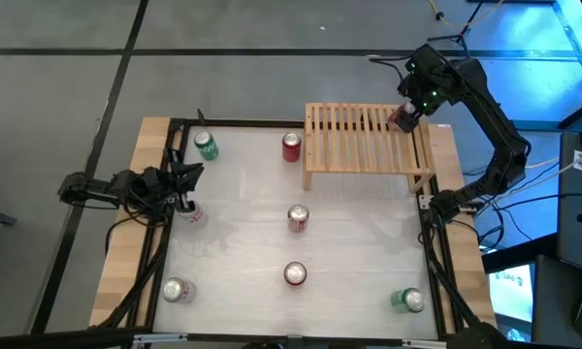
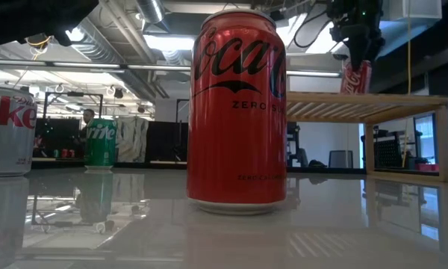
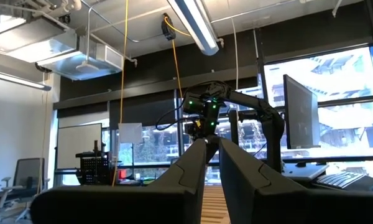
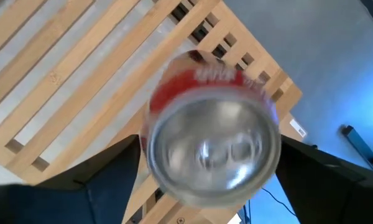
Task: Place canned beverage on shelf
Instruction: Put the right red white soda can on the shelf
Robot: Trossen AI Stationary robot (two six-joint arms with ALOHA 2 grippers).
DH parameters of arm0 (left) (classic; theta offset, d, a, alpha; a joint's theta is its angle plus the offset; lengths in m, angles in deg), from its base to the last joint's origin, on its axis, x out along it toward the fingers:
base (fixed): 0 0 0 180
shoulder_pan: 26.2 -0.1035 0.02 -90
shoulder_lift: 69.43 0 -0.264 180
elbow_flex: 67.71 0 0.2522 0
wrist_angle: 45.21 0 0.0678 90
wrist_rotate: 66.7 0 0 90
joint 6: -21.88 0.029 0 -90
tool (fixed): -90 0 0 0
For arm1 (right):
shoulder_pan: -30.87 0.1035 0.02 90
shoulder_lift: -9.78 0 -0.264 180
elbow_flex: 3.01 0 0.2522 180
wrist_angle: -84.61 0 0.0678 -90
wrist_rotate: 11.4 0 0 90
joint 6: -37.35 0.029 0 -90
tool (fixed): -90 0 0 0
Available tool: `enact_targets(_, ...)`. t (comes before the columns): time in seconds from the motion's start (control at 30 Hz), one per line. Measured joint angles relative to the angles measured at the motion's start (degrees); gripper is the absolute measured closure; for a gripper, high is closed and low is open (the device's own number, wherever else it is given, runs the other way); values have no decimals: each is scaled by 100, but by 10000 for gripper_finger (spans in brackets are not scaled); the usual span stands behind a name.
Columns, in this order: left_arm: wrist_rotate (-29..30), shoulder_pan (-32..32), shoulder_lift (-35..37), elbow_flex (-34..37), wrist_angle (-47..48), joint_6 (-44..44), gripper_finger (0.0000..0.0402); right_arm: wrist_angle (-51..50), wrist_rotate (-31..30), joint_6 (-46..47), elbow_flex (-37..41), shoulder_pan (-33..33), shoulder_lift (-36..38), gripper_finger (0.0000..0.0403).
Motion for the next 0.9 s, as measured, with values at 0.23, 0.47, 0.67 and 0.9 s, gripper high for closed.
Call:
enact_targets(0.23, 0, 2, 0, 0, -4, 2, 362, -1, 0, -10, 0, 0, 0, 51)
enact_targets(0.47, 0, 1, 0, 0, -4, 4, 362, 0, -30, -43, -68, 3, -4, 50)
enact_targets(0.67, 0, 0, 0, 0, -6, 4, 362, 8, -249, 0, -740, 7, -4, 50)
enact_targets(0.9, 0, 0, 0, 0, -24, 7, 362, -4, -32, 268, -1087, 173, 201, 49)
